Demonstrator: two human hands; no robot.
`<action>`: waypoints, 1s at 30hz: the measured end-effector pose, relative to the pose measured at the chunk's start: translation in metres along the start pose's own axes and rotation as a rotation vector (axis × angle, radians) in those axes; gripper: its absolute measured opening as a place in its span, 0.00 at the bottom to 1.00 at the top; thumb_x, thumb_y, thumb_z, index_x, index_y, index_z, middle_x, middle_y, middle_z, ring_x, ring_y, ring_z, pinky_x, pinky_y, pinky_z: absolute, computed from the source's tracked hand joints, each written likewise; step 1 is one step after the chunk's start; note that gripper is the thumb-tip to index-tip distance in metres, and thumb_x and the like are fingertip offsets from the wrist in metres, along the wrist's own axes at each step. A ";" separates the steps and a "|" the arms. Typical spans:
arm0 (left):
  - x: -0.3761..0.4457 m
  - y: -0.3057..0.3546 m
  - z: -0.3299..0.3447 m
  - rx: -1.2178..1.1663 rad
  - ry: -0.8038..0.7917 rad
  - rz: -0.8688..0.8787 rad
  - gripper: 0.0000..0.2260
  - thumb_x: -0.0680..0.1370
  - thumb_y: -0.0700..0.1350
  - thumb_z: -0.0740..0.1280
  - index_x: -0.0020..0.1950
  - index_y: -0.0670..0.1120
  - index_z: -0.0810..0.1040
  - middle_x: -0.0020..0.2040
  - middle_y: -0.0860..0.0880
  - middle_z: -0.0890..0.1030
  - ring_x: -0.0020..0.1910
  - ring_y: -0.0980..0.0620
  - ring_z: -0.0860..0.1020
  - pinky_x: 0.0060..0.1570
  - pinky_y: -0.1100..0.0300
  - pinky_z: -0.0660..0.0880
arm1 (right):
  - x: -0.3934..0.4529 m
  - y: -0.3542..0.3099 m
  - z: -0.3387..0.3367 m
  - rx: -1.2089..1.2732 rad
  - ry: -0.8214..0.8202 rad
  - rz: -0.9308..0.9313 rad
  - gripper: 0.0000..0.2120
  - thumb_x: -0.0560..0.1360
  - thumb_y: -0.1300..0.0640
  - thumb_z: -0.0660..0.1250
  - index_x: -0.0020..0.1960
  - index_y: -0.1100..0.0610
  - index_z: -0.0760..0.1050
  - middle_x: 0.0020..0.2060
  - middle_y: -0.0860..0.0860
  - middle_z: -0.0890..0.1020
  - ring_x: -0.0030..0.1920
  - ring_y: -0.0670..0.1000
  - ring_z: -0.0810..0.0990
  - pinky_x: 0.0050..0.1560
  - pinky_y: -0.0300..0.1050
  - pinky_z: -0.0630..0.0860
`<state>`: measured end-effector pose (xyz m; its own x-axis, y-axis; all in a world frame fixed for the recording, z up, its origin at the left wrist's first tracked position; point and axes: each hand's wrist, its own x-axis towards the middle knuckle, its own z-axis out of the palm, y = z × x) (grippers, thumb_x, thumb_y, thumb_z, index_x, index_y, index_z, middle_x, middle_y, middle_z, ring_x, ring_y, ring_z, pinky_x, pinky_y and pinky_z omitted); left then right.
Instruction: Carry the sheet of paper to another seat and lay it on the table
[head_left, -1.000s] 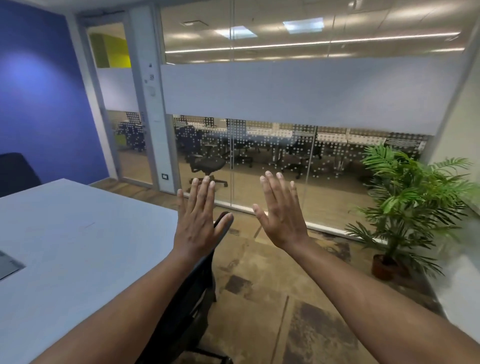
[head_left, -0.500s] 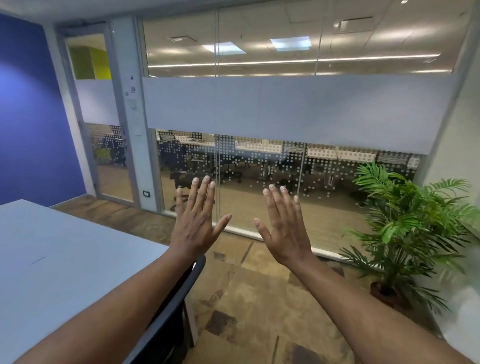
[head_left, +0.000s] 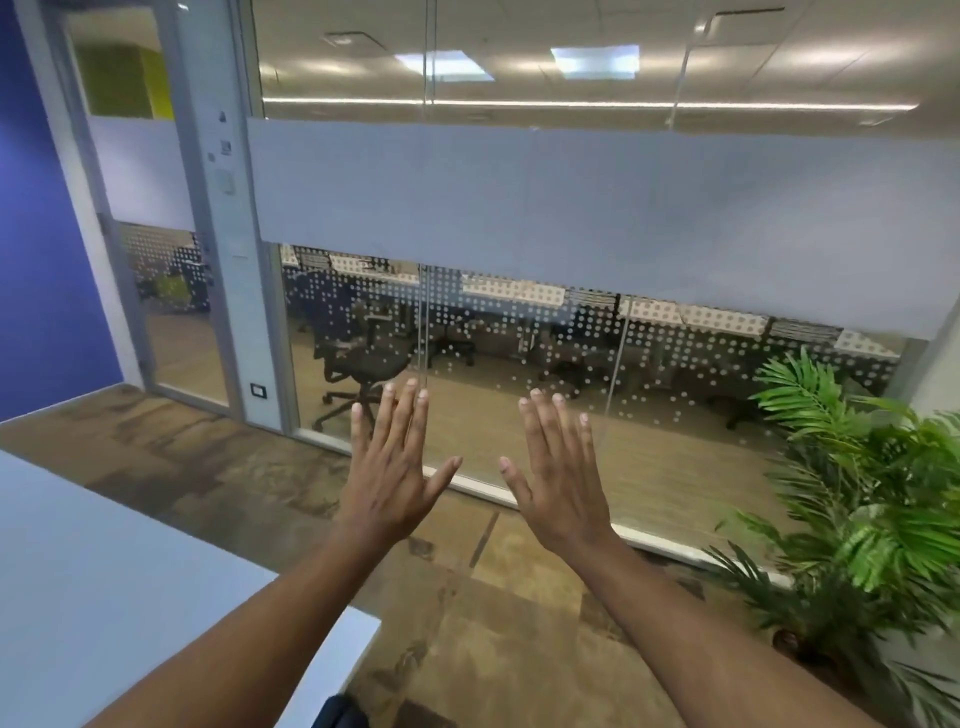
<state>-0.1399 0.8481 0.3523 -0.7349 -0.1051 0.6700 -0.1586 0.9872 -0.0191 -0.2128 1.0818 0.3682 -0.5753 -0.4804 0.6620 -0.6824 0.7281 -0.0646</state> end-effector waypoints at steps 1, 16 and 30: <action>0.007 -0.004 0.012 0.012 0.016 0.009 0.42 0.85 0.71 0.50 0.89 0.43 0.48 0.90 0.45 0.45 0.89 0.44 0.43 0.85 0.34 0.43 | 0.010 0.004 0.012 -0.011 -0.001 -0.024 0.36 0.86 0.37 0.52 0.87 0.54 0.52 0.88 0.52 0.55 0.88 0.56 0.49 0.86 0.65 0.50; 0.169 -0.027 0.206 0.087 -0.089 -0.138 0.41 0.85 0.71 0.49 0.89 0.45 0.45 0.90 0.48 0.40 0.88 0.47 0.37 0.85 0.35 0.39 | 0.197 0.139 0.206 0.076 -0.064 -0.180 0.36 0.85 0.37 0.53 0.87 0.55 0.54 0.87 0.53 0.56 0.88 0.56 0.50 0.85 0.67 0.52; 0.265 -0.148 0.322 0.248 -0.041 -0.366 0.41 0.86 0.71 0.51 0.89 0.44 0.48 0.90 0.46 0.48 0.89 0.45 0.43 0.85 0.34 0.42 | 0.378 0.117 0.390 0.274 -0.132 -0.414 0.36 0.87 0.34 0.47 0.88 0.53 0.50 0.88 0.51 0.53 0.88 0.54 0.48 0.86 0.65 0.47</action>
<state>-0.5234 0.6355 0.2937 -0.6256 -0.4516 0.6362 -0.5628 0.8260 0.0329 -0.6859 0.7952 0.3198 -0.2720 -0.7716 0.5750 -0.9479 0.3179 -0.0219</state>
